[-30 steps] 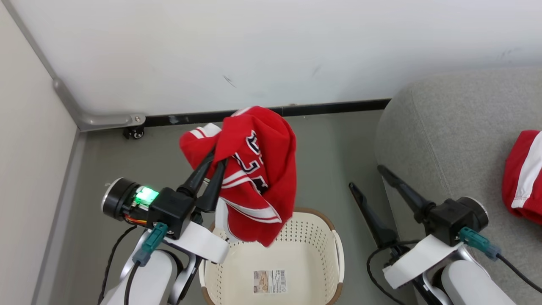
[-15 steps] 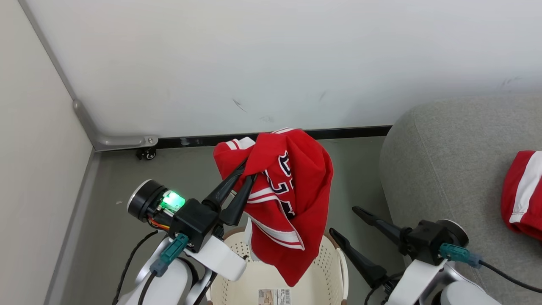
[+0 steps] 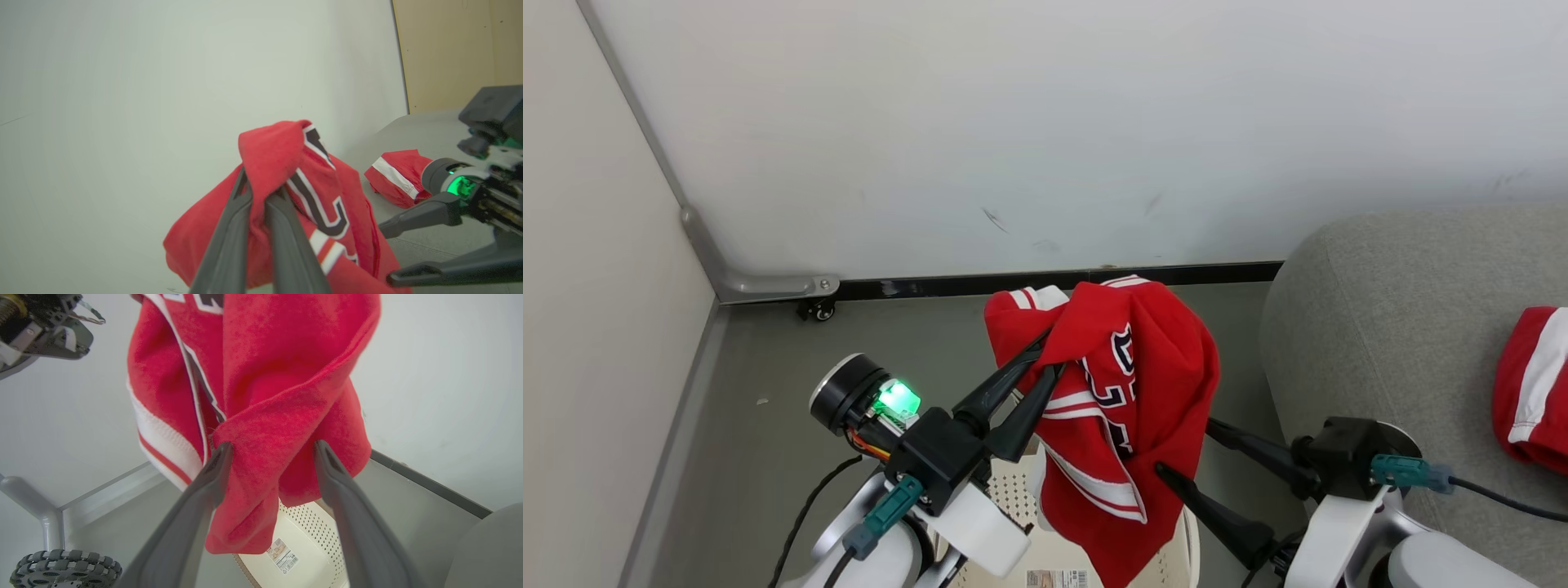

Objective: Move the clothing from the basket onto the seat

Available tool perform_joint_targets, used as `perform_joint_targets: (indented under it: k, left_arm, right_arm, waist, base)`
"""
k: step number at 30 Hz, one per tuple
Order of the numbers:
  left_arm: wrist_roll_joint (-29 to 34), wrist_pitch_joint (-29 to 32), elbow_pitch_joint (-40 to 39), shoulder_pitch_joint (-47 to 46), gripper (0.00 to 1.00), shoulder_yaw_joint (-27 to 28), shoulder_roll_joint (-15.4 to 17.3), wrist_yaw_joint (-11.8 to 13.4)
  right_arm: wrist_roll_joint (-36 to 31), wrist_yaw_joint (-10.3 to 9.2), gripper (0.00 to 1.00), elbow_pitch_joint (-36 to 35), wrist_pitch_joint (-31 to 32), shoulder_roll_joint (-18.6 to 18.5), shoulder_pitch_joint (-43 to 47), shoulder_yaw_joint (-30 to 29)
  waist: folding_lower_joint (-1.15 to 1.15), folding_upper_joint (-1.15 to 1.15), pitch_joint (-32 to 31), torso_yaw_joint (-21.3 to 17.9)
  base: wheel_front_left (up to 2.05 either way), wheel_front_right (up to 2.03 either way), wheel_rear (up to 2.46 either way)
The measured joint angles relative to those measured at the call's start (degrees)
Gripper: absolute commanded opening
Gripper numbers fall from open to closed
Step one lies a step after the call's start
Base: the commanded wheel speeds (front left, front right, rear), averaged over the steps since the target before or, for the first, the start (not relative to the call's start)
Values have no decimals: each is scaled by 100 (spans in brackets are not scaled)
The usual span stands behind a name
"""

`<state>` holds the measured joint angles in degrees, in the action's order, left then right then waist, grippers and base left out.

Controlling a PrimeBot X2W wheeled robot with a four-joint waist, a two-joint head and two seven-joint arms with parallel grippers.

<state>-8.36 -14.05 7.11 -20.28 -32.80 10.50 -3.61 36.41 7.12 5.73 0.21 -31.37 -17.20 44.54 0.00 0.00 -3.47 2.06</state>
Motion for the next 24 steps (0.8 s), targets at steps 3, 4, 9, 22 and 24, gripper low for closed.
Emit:
perform_joint_targets:
  k: [3,4,9,22,24]
  left_arm:
    - [1,51,-80,0,0,-82,-18,-27]
    - [1,54,-107,0,0,-112,-22,-52]
    - [1,144,-216,-1,0,-264,-66,-103]
    - [-64,352,-151,1,0,-237,-37,-144]
    - [-109,353,-80,20,0,-163,-2,-143]
  right_arm:
    - [205,0,100,-63,43,-76,-128,231]
    - [279,0,100,-88,88,-100,-186,308]
    - [454,0,100,-154,101,-174,-465,550]
    - [639,0,0,-152,-41,-244,-912,1148]
    - [655,0,0,-151,-99,-263,-976,1221]
  waist:
    - [0,0,3,36]
    - [0,0,6,48]
    - [0,0,28,114]
    - [0,0,128,206]
    - [0,0,142,188]
  base:
    - [0,0,0]
    - [0,0,0]
    - [0,0,0]
    - [0,0,0]
    - [0,0,0]
